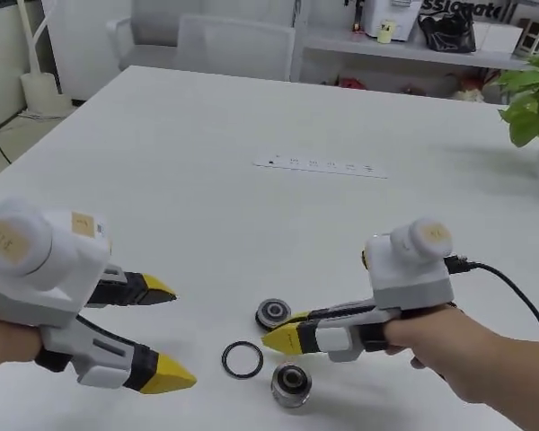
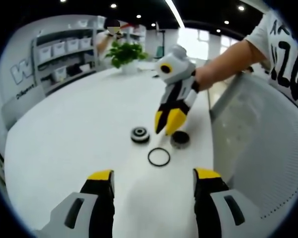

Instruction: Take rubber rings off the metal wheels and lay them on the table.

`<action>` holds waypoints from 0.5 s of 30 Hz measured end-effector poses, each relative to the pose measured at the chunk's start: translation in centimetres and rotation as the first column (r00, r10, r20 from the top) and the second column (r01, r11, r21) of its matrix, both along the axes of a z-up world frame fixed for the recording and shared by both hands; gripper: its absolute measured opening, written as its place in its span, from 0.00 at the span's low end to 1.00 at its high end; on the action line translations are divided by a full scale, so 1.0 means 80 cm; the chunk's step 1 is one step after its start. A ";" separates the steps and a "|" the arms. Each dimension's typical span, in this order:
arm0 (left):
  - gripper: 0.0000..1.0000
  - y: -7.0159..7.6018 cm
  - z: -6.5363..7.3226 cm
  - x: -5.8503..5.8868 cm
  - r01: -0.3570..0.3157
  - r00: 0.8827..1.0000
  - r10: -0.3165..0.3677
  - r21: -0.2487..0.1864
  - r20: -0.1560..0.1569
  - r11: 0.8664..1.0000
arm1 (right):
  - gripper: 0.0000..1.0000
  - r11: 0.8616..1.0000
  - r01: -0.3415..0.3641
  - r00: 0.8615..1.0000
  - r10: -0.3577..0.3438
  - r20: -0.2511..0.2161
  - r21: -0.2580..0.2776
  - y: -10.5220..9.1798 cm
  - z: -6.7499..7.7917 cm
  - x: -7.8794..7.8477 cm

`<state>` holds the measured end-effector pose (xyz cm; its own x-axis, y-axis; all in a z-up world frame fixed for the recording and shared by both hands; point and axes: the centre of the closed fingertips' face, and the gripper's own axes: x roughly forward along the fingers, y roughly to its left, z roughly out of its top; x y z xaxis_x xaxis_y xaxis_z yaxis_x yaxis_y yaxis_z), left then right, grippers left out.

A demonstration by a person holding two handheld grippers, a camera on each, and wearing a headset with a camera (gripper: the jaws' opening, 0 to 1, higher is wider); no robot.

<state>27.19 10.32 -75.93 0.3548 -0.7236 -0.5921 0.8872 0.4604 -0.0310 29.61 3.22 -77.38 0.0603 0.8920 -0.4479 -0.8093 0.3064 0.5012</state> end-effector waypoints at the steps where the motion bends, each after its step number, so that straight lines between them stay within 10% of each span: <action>1: 0.65 0.000 0.000 0.001 -0.001 1.000 0.001 0.000 -0.001 1.000 | 0.15 1.000 0.000 1.000 0.000 0.009 0.000 -0.002 0.002 0.001; 15: 0.64 -0.007 0.006 0.019 0.006 1.000 -0.006 0.004 0.011 1.000 | 0.21 1.000 0.029 0.995 -0.029 0.097 -0.002 -0.023 0.017 0.022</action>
<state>28.68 9.77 -75.44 0.3575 -0.7234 -0.5907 0.8900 0.4555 -0.0193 31.41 1.37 -76.00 0.1294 0.8880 -0.4414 -0.8447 0.3318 0.4200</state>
